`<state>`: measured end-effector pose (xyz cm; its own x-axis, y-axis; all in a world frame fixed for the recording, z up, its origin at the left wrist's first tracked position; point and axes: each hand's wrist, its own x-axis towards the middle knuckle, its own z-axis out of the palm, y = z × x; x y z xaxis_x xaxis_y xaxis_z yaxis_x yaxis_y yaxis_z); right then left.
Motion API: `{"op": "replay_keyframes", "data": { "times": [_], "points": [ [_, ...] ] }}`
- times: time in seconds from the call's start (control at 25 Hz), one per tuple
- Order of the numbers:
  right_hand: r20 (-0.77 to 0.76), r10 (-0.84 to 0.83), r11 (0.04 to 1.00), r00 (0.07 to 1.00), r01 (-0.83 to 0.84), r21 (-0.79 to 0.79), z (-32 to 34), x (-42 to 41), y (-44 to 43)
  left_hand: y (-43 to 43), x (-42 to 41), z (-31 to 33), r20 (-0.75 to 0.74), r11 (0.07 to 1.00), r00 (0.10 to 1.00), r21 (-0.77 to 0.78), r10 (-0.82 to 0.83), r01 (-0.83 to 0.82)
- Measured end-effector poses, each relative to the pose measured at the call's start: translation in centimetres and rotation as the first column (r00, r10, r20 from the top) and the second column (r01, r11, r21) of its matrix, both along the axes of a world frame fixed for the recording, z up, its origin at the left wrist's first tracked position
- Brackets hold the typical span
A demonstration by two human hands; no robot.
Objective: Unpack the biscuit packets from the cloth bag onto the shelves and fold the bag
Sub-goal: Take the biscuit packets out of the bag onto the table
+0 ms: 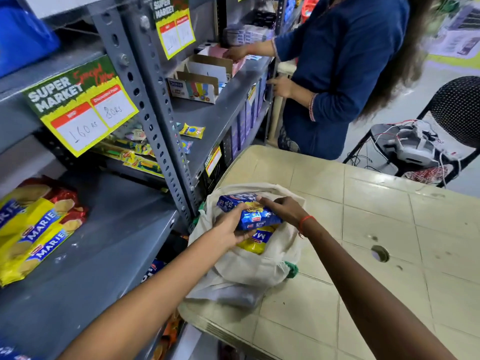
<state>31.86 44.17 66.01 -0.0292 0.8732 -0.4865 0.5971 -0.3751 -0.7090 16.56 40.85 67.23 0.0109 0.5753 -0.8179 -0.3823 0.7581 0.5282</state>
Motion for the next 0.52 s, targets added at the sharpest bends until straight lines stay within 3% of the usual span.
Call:
{"op": "replay_keyframes", "data": {
  "times": [0.12,0.36,0.52],
  "points": [
    [-0.194,-0.087,0.983,0.977,0.052,-0.178,2.0,2.8,-1.0,-2.2,2.8,1.3,0.004,0.995,0.996,0.053,-0.086,0.086],
    [-0.232,-0.296,0.953,0.926,0.271,-0.137,1.8,12.3,-4.9,-3.5,12.3,-0.1,-0.201,0.917,0.952,0.283,-0.229,0.28],
    [-0.27,-0.464,0.881,0.843,0.47,-0.047,-2.5,17.5,-6.7,-2.4,18.8,-3.5,-0.42,0.794,0.815,0.287,-0.398,0.536]
  ]
}}
